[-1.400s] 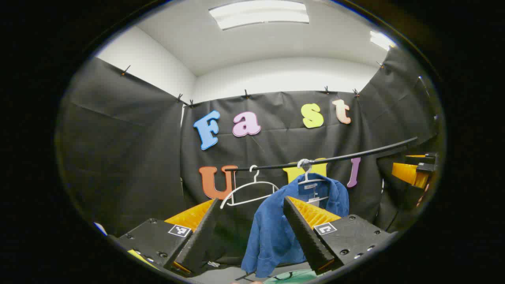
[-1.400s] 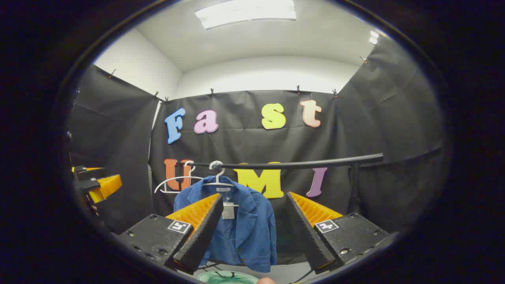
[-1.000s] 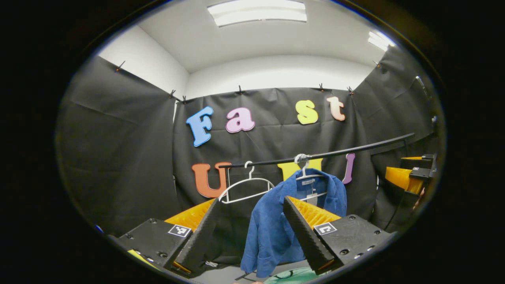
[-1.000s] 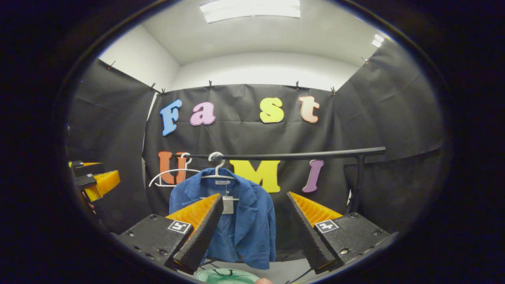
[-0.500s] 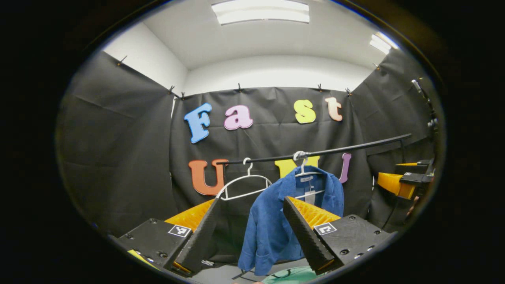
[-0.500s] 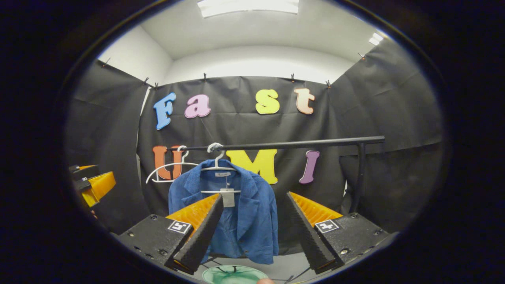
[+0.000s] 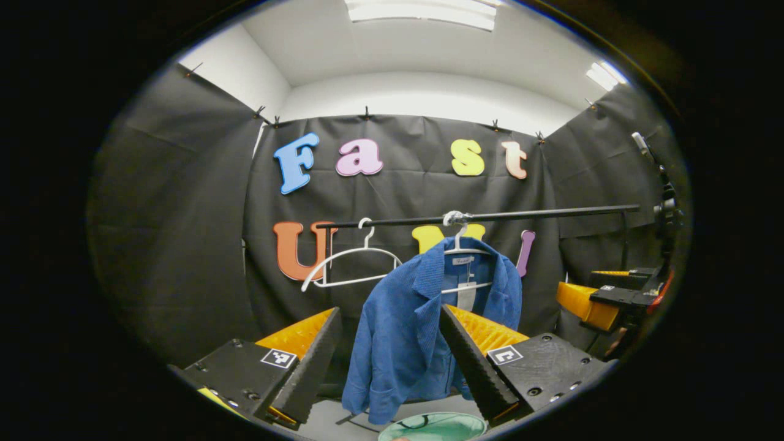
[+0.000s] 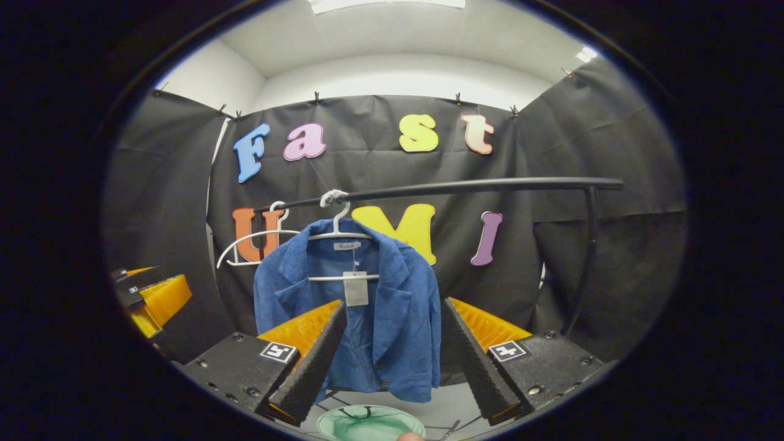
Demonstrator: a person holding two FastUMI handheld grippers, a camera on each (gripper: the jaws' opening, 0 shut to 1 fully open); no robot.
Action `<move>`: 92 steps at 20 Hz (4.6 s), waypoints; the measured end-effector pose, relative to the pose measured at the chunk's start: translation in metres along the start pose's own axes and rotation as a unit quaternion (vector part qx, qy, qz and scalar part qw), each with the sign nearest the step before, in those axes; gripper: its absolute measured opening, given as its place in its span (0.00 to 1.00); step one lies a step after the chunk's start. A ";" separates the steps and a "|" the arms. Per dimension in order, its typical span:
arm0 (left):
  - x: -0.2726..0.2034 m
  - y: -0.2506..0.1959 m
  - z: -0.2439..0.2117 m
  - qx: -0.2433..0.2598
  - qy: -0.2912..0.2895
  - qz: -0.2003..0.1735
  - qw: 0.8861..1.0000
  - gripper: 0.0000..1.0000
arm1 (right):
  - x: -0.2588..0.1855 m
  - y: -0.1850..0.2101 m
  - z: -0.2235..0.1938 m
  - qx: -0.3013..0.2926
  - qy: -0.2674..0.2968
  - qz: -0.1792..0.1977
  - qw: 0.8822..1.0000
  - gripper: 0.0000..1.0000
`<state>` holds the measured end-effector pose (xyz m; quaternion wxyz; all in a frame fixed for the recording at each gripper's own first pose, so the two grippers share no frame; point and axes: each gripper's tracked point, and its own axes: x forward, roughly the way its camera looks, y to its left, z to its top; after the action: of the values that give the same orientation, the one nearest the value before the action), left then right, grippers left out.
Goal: Grasp the clothes on the hanger with both hands and then place them into the laundry hamper below.
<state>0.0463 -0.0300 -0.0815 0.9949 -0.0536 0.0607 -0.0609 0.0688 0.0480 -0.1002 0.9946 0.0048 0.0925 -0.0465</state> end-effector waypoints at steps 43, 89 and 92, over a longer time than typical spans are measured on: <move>0.218 -0.041 -0.175 -0.017 0.131 0.046 0.990 0.61 | 0.252 -0.021 -0.154 0.024 0.135 0.002 0.991 0.92; 0.209 0.076 0.005 -0.097 0.081 -0.007 0.992 0.05 | 0.316 -0.155 0.023 0.330 0.075 0.127 0.932 0.08; 0.216 0.086 0.006 -0.093 0.087 -0.013 0.992 0.02 | 0.329 -0.153 0.025 0.319 0.082 0.134 0.935 0.08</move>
<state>0.2698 0.0279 -0.1099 0.9757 -0.1411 0.1514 -0.0725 0.3816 -0.1351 -0.1360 0.9266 0.3381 0.1530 0.0604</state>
